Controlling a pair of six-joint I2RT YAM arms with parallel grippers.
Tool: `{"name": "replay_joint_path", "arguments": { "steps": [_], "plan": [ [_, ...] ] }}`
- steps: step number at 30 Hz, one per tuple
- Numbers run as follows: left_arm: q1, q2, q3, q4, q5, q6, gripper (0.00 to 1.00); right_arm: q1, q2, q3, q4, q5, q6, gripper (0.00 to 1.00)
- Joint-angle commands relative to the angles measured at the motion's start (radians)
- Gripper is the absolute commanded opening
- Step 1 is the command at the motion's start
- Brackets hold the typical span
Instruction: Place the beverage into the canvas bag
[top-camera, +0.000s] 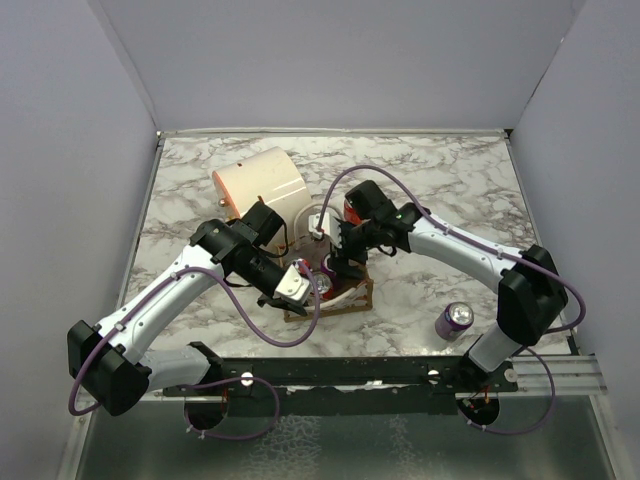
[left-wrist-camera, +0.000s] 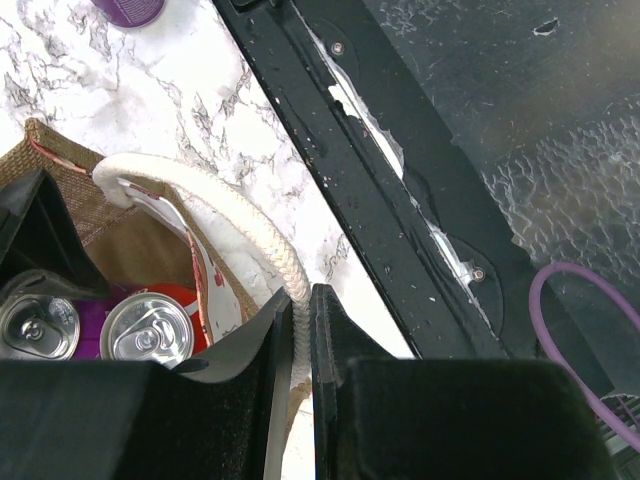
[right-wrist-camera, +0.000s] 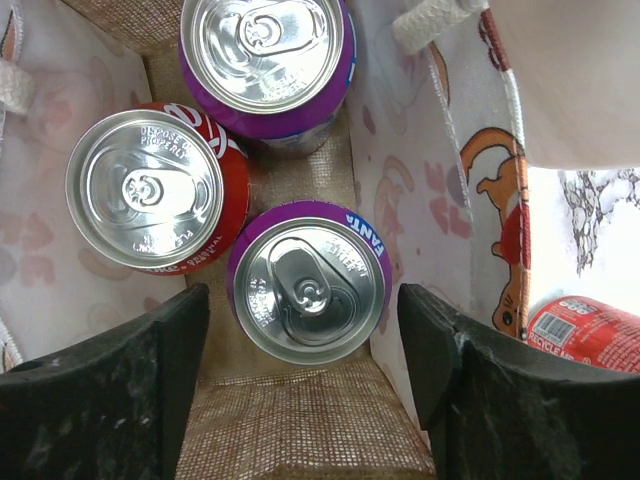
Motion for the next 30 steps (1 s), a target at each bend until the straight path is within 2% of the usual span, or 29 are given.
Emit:
{"name": "replay_joint_path", "arguments": {
  "steps": [1,6,11,26,30],
  "plan": [
    [0.006,-0.012,0.012,-0.022,0.032,0.021,0.14,0.013,0.036,-0.014,0.040,0.022,0.000,0.72],
    [0.006,-0.013,0.012,-0.024,0.029,0.022,0.14,0.016,0.047,-0.017,0.046,-0.001,0.004,0.60],
    [0.006,-0.013,0.009,-0.022,0.029,0.024,0.14,0.016,0.030,-0.024,0.067,-0.026,0.015,0.44],
    [0.006,-0.013,0.012,-0.024,0.029,0.025,0.14,0.016,-0.063,-0.110,0.268,-0.113,0.052,0.02],
    [0.006,-0.012,0.011,-0.022,0.029,0.025,0.14,0.016,-0.074,-0.120,0.297,-0.138,0.061,0.01]
  ]
}}
